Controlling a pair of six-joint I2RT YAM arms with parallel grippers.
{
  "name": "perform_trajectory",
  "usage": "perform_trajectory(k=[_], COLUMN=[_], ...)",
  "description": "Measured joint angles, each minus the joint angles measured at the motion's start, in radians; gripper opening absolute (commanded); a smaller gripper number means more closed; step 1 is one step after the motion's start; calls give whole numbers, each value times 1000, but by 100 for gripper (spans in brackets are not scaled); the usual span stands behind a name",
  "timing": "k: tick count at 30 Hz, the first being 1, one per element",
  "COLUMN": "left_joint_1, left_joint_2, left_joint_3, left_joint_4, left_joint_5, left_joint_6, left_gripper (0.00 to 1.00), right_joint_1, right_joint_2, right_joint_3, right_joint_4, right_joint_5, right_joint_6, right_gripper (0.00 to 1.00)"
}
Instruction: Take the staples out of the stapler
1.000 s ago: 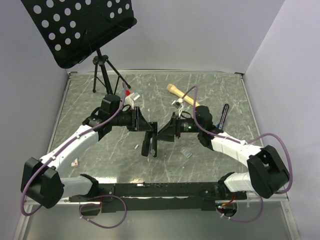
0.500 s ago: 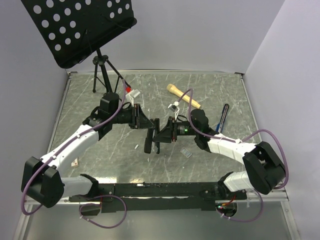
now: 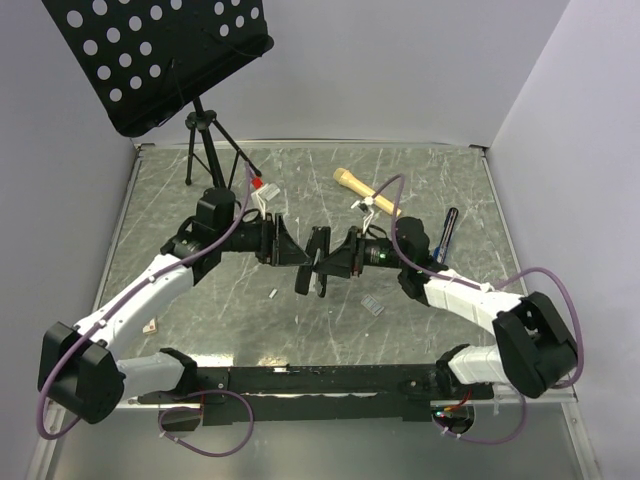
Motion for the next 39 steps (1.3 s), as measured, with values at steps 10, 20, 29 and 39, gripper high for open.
perform_trajectory(k=[10,20,29,39], left_joint_1=[-21,-112,-125,-124], left_joint_2=[11,30,39,9], left_joint_3=[-84,-129,-141,-140], left_joint_4=[51,163,137,86], left_joint_5=[43,37,-19,-180], left_joint_6=[-14,-49,-41,-133], left_gripper=[71,26,1,1], right_joint_1=[-14,-14,-12,19], right_joint_2=[-90,-89,-118,-242], right_joint_3=[6,6,12,12], right_joint_4=[-61,-82,-224,-476], right_joint_5=[29,34,76,232], right_joint_6=[-26,-18,-109,-329], right_gripper=[3,12,52,59])
